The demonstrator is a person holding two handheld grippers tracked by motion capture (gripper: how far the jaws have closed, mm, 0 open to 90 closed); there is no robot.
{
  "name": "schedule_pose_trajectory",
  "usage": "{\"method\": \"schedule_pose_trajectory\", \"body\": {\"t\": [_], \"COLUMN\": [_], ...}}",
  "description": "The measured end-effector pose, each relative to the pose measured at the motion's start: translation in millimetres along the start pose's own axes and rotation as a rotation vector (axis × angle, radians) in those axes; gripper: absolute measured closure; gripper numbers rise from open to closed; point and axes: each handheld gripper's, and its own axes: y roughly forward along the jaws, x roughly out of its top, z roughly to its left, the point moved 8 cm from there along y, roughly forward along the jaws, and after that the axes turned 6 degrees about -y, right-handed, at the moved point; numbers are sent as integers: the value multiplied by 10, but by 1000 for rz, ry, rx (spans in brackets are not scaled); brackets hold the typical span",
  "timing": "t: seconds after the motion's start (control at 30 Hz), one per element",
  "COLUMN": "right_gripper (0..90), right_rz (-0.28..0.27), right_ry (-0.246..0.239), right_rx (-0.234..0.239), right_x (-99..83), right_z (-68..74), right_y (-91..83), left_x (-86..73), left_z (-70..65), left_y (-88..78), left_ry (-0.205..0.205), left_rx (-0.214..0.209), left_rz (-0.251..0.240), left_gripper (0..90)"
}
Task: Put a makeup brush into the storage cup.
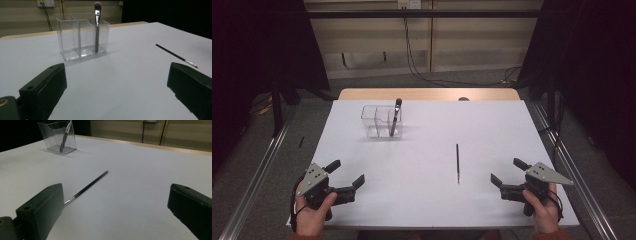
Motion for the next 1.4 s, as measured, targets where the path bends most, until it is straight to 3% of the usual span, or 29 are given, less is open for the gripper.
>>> {"method": "schedule_pose_trajectory", "body": {"t": [0.27, 0.47, 0.6, 0.73, 0.97, 1.2, 1.4], "right_gripper": [1, 1, 0, 0, 1, 4, 4], "right_rz": [-2, -8, -16, -14, -22, -7, -29], "right_ry": [-2, 5, 0, 3, 5, 0, -1], "right_rx": [5, -9, -7, 3, 14, 43, 45], "right_x": [20, 35, 59, 67, 175, 254, 368], "right_z": [17, 0, 13, 29, 57, 122, 145], "right_y": [42, 53, 68, 98, 211, 368, 493], "left_x": [-38, -31, -26, -4, -8, -7, -2], "left_z": [66, 34, 64, 59, 37, 37, 52], "left_y": [57, 57, 38, 14, 16, 29, 27], "left_ry": [-2, 10, -18, -15, 9, 6, 7], "left_rx": [2, -10, 19, 25, 21, 16, 23], "left_rz": [19, 15, 12, -4, 4, 6, 4], "left_gripper": [25, 25, 27, 27, 26, 26, 26]}}
